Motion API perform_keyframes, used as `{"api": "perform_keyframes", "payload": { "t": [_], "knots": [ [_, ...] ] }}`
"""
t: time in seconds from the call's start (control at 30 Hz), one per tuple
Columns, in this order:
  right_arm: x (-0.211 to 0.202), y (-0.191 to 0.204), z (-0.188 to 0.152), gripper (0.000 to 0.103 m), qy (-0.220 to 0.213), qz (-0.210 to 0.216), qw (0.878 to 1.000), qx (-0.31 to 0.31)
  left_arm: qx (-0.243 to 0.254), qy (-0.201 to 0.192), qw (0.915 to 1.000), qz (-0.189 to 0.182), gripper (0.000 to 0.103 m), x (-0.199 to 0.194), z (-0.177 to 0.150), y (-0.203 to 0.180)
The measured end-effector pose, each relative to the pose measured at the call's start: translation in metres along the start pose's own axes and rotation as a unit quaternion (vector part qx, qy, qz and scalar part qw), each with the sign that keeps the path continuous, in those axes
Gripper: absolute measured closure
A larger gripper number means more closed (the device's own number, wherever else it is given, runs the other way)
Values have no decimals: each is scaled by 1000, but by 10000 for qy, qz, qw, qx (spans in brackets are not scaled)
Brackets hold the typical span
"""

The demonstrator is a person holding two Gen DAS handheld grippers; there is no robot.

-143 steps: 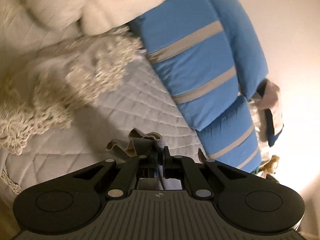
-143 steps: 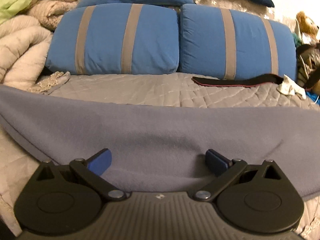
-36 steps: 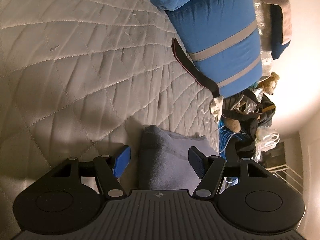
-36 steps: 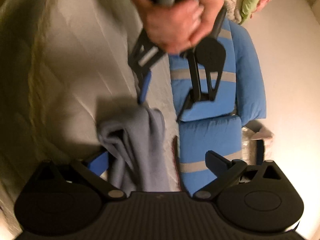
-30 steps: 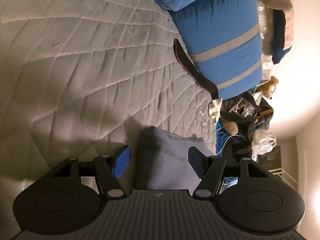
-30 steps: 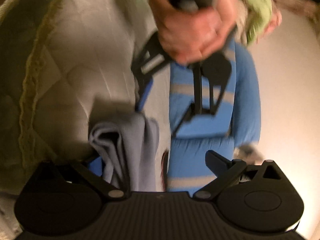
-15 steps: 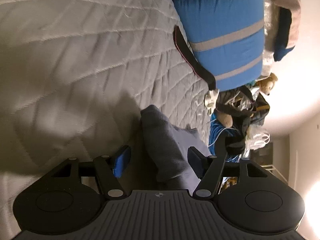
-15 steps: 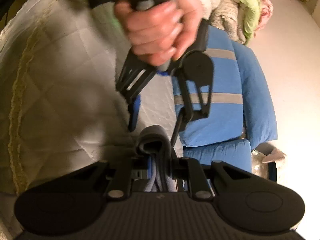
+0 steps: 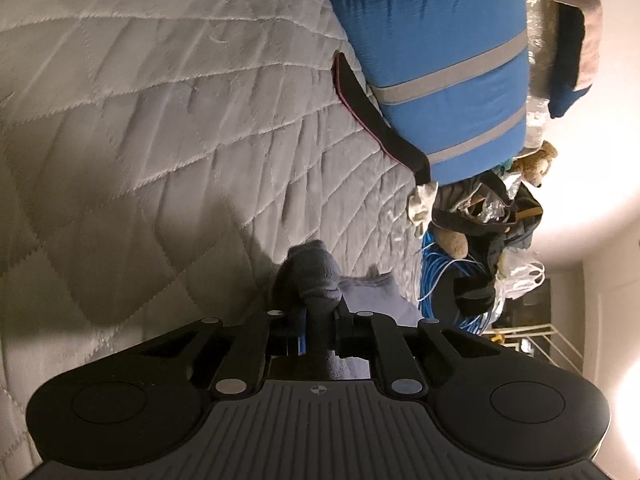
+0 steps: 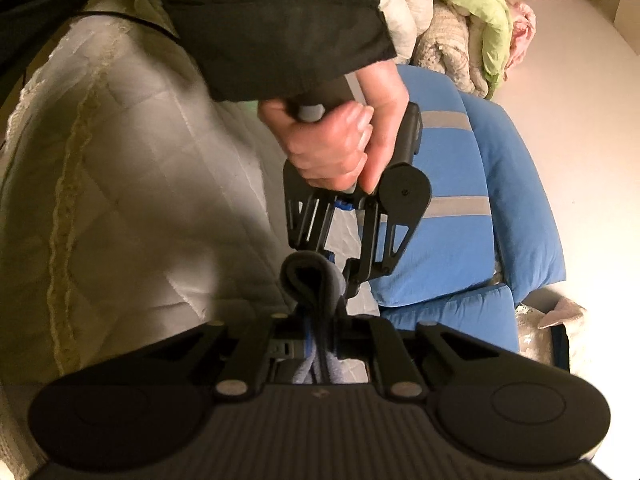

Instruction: Fold clothes

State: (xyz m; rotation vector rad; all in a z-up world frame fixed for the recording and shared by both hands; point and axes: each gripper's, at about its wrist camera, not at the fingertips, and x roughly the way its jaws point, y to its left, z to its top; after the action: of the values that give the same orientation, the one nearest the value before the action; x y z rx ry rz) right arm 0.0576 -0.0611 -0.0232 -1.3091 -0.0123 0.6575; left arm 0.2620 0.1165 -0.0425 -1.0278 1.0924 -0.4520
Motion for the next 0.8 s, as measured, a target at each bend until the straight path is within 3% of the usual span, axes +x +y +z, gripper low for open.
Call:
{"api": "perform_keyframes", "payload": {
  "t": [0.33, 0.63, 0.7, 0.77, 0.8],
  "knots": [
    [-17, 5, -3, 103, -25, 57, 9999, 89, -29, 189, 9997, -127, 91, 2, 10, 7],
    [-27, 9, -4, 103, -35, 105, 9999, 71, -154, 294, 9993, -191, 84, -2, 14, 11],
    [-29, 10, -4, 103, -38, 125, 9999, 44, -275, 212, 9993, -139, 82, -6, 15, 16],
    [-31, 11, -4, 103, -52, 136, 9999, 46, -219, -101, 9995, 211, 69, -17, 16, 15],
    [-32, 12, -4, 103, -59, 141, 9999, 48, -179, -273, 9986, 407, 67, -23, 16, 15]
  ]
}}
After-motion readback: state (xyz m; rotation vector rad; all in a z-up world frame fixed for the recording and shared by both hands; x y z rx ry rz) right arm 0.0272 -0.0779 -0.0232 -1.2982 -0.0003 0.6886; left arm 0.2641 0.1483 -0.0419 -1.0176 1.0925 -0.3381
